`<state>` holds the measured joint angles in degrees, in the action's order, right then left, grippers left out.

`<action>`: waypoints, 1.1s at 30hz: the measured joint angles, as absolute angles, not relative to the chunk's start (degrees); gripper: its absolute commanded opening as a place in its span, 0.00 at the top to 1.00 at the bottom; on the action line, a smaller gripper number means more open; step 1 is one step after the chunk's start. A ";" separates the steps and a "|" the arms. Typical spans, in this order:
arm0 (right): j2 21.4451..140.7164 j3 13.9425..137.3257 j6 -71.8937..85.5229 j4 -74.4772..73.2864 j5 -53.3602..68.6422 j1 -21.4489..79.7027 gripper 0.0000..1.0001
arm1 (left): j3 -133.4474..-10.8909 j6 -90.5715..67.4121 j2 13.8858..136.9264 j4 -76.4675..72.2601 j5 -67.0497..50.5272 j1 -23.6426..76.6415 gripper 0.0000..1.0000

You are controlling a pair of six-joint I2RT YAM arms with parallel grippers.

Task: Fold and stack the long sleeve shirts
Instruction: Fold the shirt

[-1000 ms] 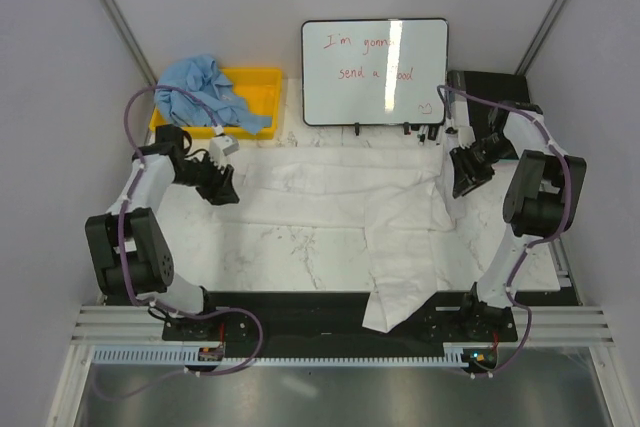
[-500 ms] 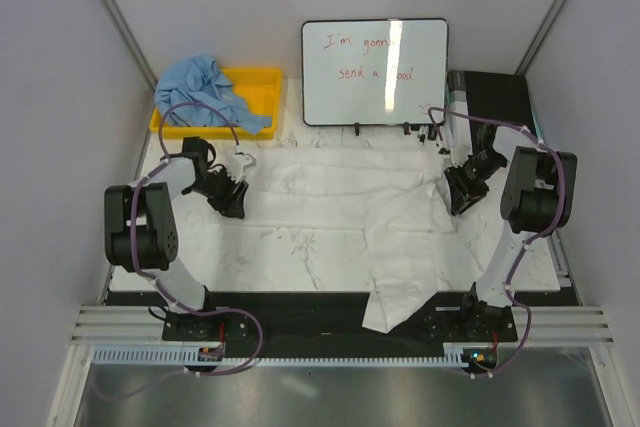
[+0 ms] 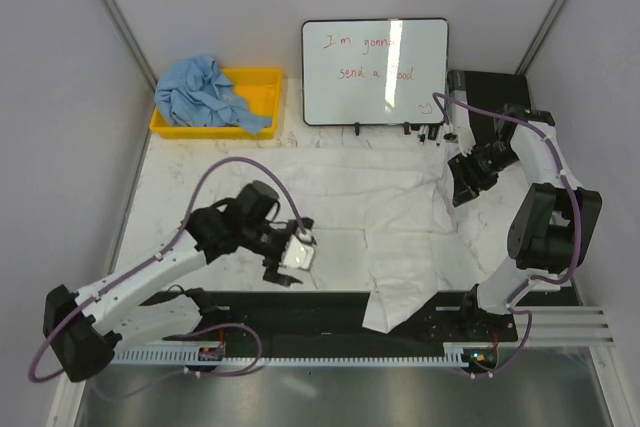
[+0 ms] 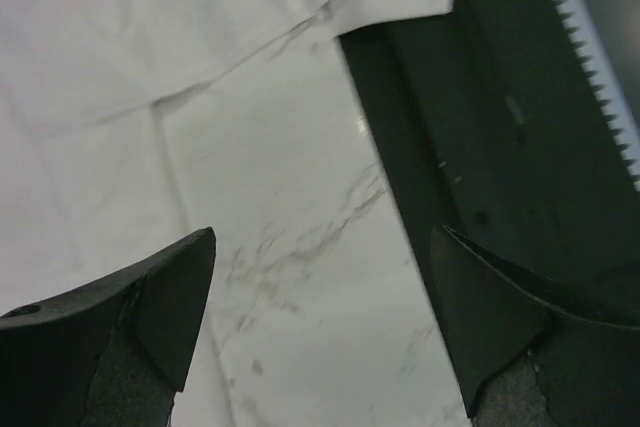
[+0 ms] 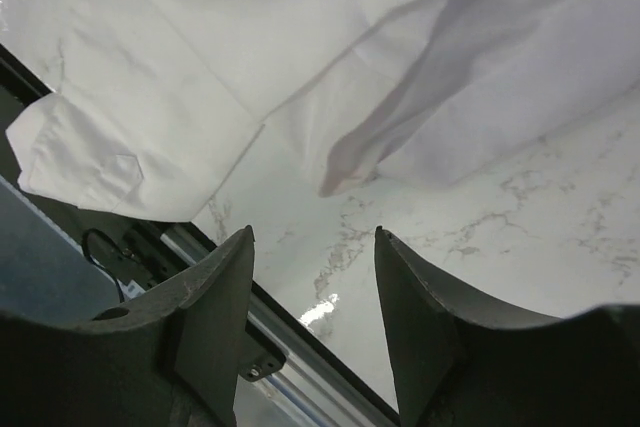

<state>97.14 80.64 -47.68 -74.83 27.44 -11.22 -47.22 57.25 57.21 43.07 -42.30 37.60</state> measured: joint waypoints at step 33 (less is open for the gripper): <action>98.65 78.91 -46.30 -76.97 34.22 -10.37 0.40 | -55.66 56.71 95.66 -0.23 -22.63 84.64 0.24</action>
